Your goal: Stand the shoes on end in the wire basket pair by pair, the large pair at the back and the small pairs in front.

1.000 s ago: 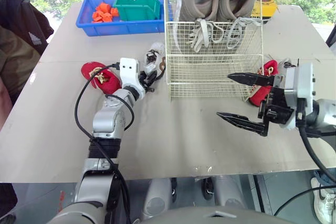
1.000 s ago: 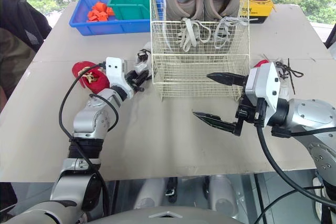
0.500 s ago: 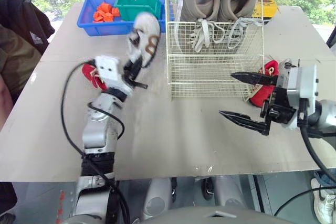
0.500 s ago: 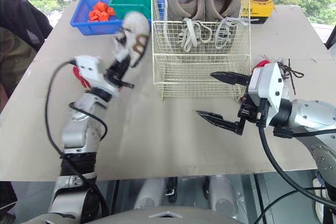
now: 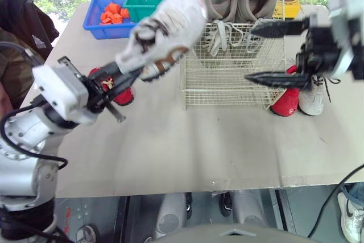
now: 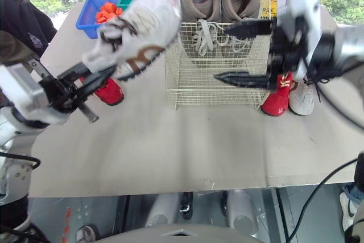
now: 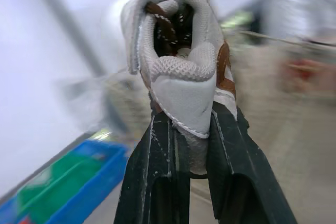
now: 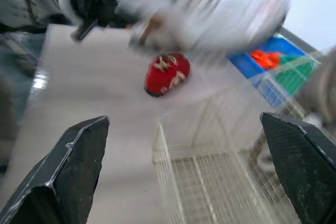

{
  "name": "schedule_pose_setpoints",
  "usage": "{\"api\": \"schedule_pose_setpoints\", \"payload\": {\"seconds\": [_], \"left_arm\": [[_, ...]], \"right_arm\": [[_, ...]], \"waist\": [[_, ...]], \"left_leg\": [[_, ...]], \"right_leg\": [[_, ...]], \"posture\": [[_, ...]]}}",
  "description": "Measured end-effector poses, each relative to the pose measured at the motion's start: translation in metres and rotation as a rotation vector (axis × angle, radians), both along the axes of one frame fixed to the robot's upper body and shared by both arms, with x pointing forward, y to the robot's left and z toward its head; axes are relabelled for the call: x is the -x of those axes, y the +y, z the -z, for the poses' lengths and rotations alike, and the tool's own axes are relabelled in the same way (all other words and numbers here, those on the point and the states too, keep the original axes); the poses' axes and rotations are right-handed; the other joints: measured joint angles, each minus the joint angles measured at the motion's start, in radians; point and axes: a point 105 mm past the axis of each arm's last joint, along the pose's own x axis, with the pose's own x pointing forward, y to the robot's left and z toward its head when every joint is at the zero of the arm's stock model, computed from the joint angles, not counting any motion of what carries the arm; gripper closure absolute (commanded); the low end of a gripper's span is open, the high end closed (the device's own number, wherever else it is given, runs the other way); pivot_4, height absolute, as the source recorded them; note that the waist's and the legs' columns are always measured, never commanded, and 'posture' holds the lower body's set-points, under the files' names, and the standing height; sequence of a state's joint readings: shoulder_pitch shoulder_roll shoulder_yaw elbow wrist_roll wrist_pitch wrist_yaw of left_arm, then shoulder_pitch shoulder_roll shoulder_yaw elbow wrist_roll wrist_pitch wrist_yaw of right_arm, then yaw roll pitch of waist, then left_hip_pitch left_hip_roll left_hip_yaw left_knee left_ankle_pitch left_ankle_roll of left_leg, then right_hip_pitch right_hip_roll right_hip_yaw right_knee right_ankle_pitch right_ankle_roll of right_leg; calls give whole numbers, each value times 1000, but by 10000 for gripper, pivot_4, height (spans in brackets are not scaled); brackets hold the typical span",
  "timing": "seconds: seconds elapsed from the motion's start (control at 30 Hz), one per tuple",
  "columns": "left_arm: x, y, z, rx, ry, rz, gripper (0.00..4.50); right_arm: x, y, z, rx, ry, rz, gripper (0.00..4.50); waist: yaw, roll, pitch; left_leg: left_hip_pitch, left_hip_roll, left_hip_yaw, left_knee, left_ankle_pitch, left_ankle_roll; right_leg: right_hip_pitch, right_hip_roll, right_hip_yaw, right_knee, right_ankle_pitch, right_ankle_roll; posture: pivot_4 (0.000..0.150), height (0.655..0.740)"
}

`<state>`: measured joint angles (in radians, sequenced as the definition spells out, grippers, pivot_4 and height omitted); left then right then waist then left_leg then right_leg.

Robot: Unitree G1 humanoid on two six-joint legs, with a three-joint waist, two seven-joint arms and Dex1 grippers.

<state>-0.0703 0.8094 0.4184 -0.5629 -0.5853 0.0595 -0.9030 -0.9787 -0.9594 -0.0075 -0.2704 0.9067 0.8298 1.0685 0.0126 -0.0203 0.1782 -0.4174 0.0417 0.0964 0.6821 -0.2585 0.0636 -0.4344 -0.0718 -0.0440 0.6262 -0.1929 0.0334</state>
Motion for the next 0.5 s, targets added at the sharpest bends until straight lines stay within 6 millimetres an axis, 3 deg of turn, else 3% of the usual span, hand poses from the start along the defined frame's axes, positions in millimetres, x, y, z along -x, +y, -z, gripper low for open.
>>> {"api": "schedule_pose_setpoints", "payload": {"seconds": [0.1, 0.23, 0.37, 0.47, 0.5], "left_arm": [[8, -11, 8, -140, 15, 146, 43028], [3, -19, 16, -265, 18, 274, 43030], [-14, -25, 15, -387, -44, 369, 43032], [-24, -27, 15, -438, -75, 402, 43034], [-28, -27, 15, -449, -88, 409, 43036]], "right_arm": [[-3, 7, -20, 43, 24, -99, 0], [-12, 23, -19, 142, 86, -162, 0], [-14, 49, -3, 375, 147, -222, 0], [-20, 58, 24, 504, 260, -226, 0], [-25, 59, 34, 547, 288, -202, 5099]], "waist": [[-3, 1, 0], [-4, 3, 1], [-7, 4, 1], [-7, 4, 1], [-7, 4, 1]], "left_leg": [[0, 0, 1, -1, 0, 0], [-2, 0, 3, -2, 0, 0], [-9, -1, 4, 1, 2, -2], [-16, -2, 6, 5, 3, -4], [-17, -2, 9, 5, 3, -4]], "right_leg": [[-1, 1, 0, 0, 0, 0], [-3, 2, 1, 1, 0, 0], [-9, 3, 1, 4, 1, 1], [-15, 3, 1, 5, 3, 5], [-15, 3, 1, 5, 3, 5]], "posture": [[1500, 7400], [1500, 7400], [1500, 7400], [1500, 7400], [1500, 7400]]}}
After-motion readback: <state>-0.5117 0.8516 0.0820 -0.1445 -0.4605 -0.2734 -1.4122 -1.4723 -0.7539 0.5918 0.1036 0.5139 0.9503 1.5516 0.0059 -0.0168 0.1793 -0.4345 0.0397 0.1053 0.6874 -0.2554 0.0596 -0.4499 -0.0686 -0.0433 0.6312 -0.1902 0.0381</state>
